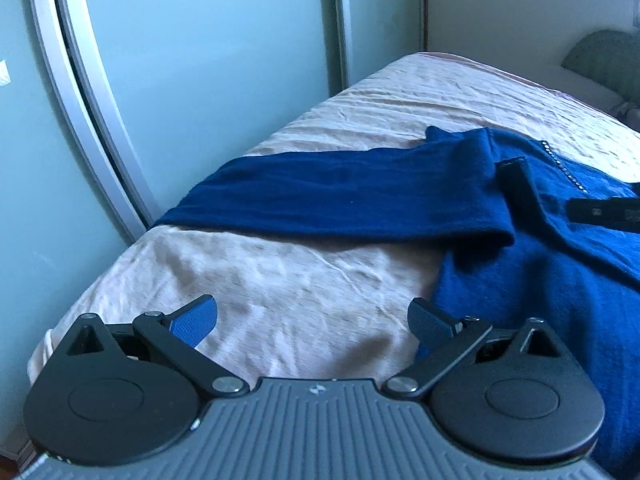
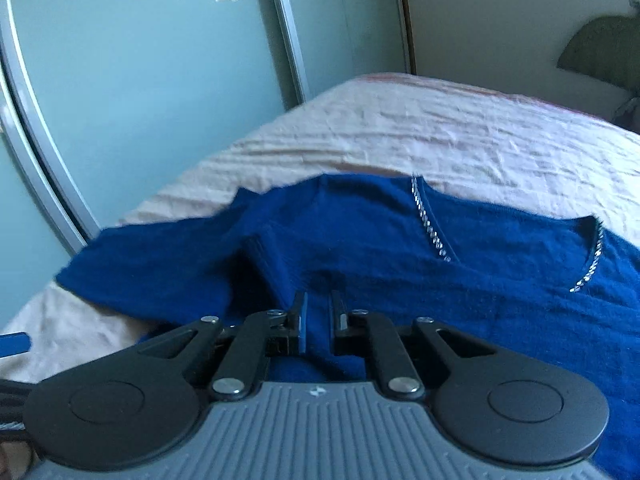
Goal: Fold small clothes
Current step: 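Lay the sleeve flat on the sweater body and open the right tool, then grasp the cuff of the remaining navy sleeve with the left tool, then carry the sleeve across the sweater front over the folded sleeve, open left tool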
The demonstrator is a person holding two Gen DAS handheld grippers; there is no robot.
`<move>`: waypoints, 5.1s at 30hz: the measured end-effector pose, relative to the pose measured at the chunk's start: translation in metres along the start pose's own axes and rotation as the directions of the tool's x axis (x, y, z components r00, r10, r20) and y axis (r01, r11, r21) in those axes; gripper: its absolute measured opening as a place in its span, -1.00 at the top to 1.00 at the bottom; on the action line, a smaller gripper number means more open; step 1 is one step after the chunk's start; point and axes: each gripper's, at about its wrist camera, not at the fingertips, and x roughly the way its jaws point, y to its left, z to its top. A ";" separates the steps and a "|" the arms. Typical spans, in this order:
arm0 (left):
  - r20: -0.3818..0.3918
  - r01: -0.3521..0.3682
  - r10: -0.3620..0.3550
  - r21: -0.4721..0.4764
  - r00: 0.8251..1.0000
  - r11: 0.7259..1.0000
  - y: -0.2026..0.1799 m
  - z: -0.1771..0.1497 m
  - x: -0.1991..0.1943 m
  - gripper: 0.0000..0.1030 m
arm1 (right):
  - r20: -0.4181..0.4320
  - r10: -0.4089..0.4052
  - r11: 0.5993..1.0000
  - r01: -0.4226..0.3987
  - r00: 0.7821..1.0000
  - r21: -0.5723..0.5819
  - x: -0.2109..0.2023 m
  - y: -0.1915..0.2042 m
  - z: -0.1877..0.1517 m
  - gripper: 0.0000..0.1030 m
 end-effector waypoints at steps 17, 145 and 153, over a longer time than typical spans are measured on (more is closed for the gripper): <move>-0.017 0.166 -0.186 -0.378 0.982 0.911 0.064 0.005 0.031 -0.98 | 0.087 0.046 0.998 -0.050 0.995 0.039 -0.058 0.002 -0.025 -0.17; 0.080 0.807 -0.805 0.010 0.588 0.590 -0.224 0.071 -0.038 0.93 | 0.167 -0.344 0.914 0.290 0.924 0.283 -0.166 -0.151 -0.095 -0.45; -0.056 0.804 -0.804 0.101 0.592 0.585 -0.290 0.038 -0.037 0.94 | 0.147 -0.378 0.889 0.314 0.914 0.335 -0.175 -0.169 -0.110 -0.45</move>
